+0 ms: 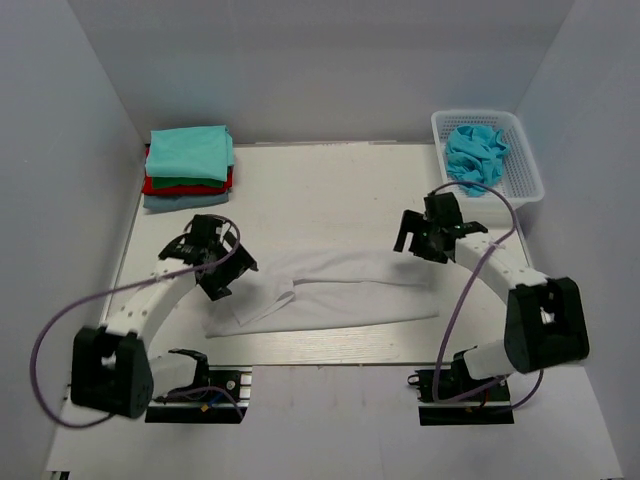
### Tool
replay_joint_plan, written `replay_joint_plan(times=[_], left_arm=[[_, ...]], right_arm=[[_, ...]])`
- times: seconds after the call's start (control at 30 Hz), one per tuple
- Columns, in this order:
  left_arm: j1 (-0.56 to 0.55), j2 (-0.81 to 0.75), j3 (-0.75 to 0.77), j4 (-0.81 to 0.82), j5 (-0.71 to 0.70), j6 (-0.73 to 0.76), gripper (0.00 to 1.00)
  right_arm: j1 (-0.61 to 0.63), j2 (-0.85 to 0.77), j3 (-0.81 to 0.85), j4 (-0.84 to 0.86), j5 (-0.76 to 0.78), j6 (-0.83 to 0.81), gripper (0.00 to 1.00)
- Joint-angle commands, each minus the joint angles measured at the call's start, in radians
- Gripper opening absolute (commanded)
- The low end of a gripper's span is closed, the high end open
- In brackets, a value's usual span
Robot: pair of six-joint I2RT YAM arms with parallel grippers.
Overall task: Fold and stack the t-shirts
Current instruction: Fold the other side of the tshirt into a rectangle, then rotate the tshirt 90 degrees
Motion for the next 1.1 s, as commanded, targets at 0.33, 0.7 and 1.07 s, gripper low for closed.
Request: replay_joint_plan(times=[0.33, 0.7, 1.07], left_arm=[[-0.003, 0.793, 0.418, 0.303, -0.089, 0.076, 0.99], [-0.180, 1.619, 1.616, 0.211, 0.087, 0.205, 0.99], [-0.210, 1.581, 1.611, 0.526, 0.184, 0.125, 0.99]], right_arm=[[0.181, 0.174, -0.085, 0.039, -0.240, -0.053, 0.90], [0.572, 0.168, -0.045, -0.163, -0.518, -0.194, 0.90], [0.640, 0.223, 0.188, -0.206, -0.508, -0.249, 0.90]])
